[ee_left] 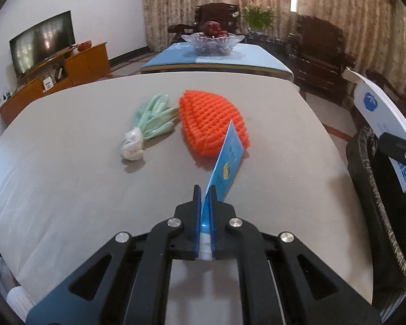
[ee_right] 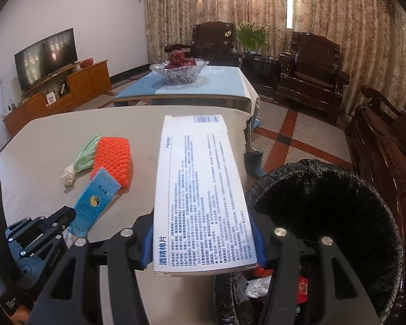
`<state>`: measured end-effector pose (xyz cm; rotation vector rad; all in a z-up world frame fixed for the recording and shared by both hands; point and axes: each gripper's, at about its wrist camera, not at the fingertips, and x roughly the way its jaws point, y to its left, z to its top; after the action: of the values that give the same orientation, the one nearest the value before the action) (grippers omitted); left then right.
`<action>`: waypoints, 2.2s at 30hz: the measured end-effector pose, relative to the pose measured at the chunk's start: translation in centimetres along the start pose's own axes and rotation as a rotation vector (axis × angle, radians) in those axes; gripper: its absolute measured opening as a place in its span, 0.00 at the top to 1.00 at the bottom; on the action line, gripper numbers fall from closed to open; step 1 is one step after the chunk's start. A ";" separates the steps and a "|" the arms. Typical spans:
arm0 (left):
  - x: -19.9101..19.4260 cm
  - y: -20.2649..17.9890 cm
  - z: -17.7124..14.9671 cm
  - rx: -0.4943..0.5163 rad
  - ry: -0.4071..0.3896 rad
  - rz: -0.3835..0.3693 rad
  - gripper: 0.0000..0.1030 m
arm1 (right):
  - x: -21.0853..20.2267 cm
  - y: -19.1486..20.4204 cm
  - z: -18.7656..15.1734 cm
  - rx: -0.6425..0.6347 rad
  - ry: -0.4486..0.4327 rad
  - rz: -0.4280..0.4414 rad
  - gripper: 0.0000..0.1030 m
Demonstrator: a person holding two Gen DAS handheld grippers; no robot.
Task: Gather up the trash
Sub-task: 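Lift the blue tube and white box off the table with both tools, then carry the blue tube and white box over the black bin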
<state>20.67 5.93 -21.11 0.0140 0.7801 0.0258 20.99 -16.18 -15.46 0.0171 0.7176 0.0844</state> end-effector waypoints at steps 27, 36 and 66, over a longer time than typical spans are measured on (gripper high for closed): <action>-2.8 -1.7 2.2 -0.009 -0.047 -0.055 0.98 | -1.0 -0.8 0.3 0.026 -0.010 -0.007 0.46; -6.8 -3.2 3.5 -0.008 -0.119 -0.093 0.98 | -4.1 -2.4 1.3 0.046 -0.067 -0.014 0.46; -12.6 -17.1 5.5 0.191 -0.206 -0.362 0.98 | -14.8 -15.1 0.2 0.203 -0.185 -0.203 0.46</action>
<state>15.90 -11.55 -8.68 0.0561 0.5677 -0.3883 11.11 -32.46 -6.30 0.1443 0.5374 -0.1831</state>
